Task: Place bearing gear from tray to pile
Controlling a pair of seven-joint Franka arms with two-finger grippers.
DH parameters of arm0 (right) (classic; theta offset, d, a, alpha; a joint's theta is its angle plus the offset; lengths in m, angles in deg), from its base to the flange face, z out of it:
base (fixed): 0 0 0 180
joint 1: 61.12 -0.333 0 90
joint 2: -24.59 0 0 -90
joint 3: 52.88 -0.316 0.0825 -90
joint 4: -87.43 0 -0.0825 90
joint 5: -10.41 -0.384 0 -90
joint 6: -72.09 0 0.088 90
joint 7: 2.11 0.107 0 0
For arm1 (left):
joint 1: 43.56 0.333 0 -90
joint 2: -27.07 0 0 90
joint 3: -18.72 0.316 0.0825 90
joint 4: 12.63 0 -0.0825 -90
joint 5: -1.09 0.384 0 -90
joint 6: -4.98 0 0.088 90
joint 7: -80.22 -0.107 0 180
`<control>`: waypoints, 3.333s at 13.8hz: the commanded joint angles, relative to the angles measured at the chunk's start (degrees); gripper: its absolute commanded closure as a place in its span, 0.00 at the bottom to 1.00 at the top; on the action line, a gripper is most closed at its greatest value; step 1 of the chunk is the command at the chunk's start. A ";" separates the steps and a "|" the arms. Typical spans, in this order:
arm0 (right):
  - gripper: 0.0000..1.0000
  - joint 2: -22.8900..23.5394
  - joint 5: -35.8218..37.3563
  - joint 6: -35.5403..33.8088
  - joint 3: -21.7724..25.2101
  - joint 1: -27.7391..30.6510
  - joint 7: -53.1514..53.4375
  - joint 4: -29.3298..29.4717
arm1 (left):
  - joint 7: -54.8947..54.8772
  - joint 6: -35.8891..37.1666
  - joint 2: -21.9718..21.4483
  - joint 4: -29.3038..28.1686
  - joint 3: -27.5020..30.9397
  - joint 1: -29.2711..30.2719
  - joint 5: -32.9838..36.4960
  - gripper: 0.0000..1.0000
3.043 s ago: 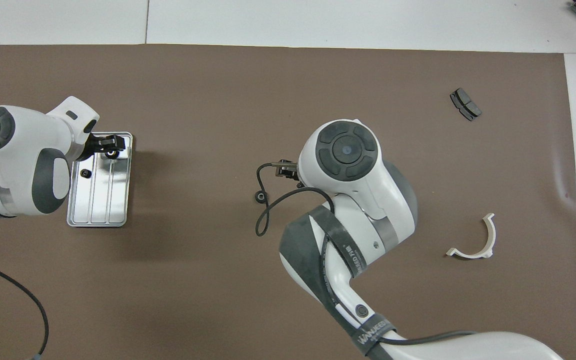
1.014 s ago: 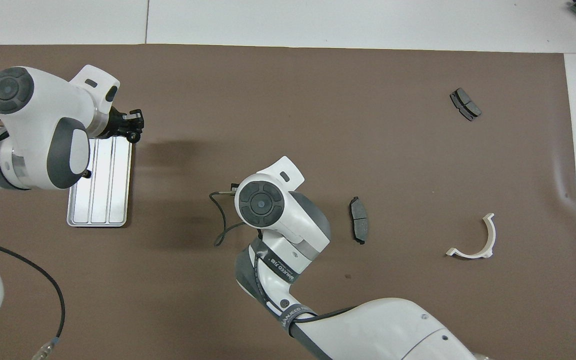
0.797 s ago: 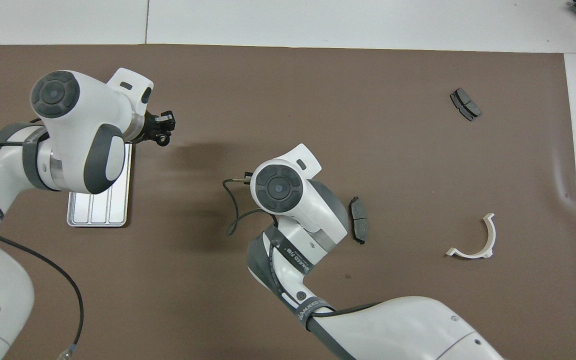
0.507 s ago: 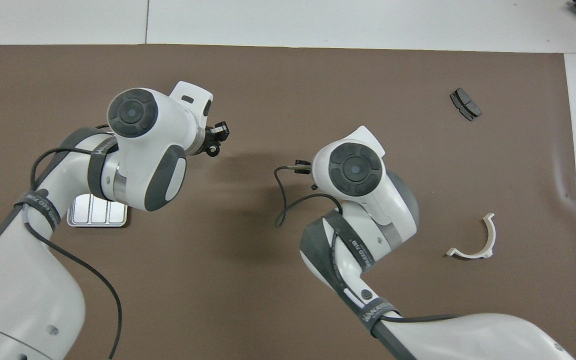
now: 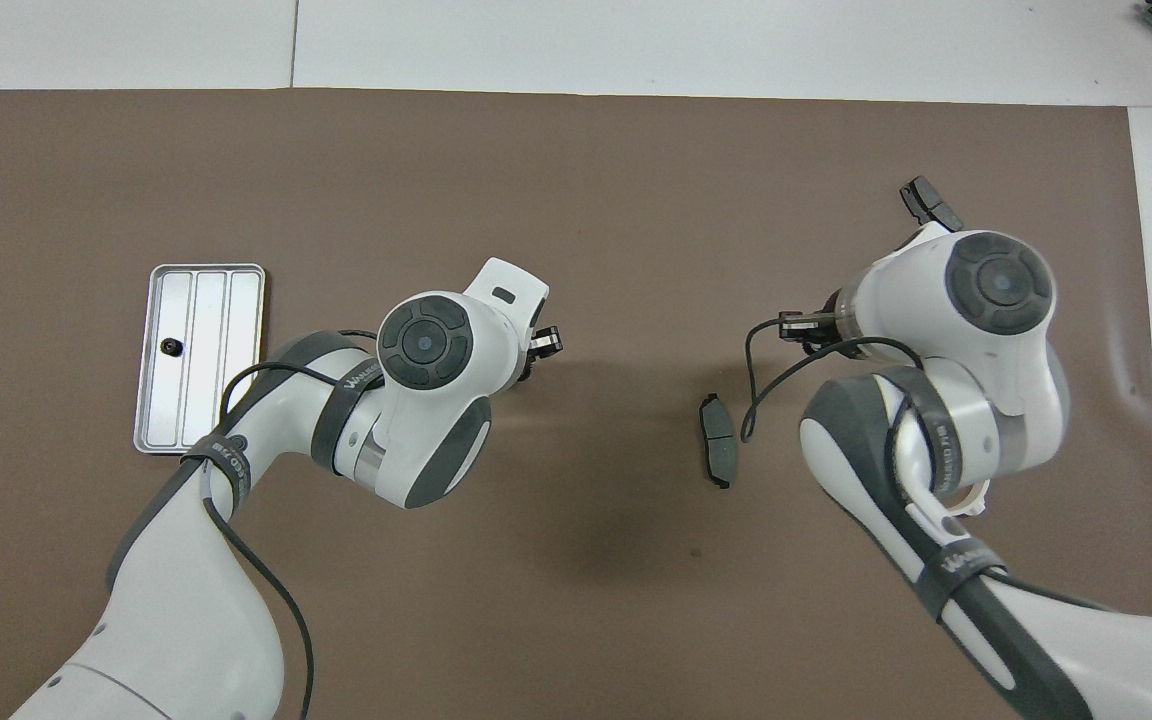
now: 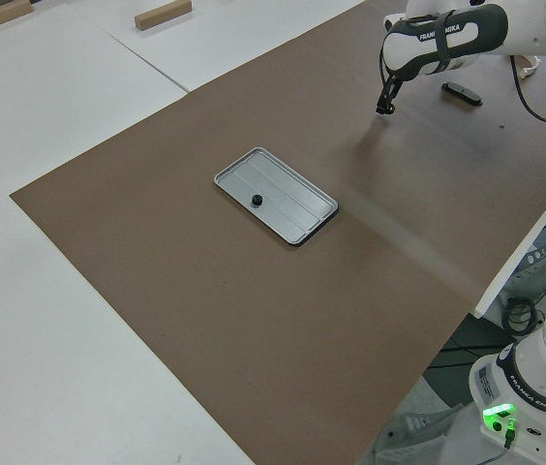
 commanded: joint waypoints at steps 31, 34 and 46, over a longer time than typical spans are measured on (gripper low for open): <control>0.00 15.55 -2.13 -1.64 -1.82 -19.60 34.40 19.99 | -42.34 2.85 -5.65 -8.81 1.23 37.32 4.76 0.67; 0.00 20.75 -1.95 -1.56 -1.82 -22.69 38.99 24.68 | -42.25 3.20 -5.56 -8.20 1.23 37.32 4.76 0.83; 0.29 25.69 -1.78 1.34 -1.82 -27.88 40.93 26.97 | -41.20 6.46 -4.24 -1.52 0.80 36.09 4.15 1.00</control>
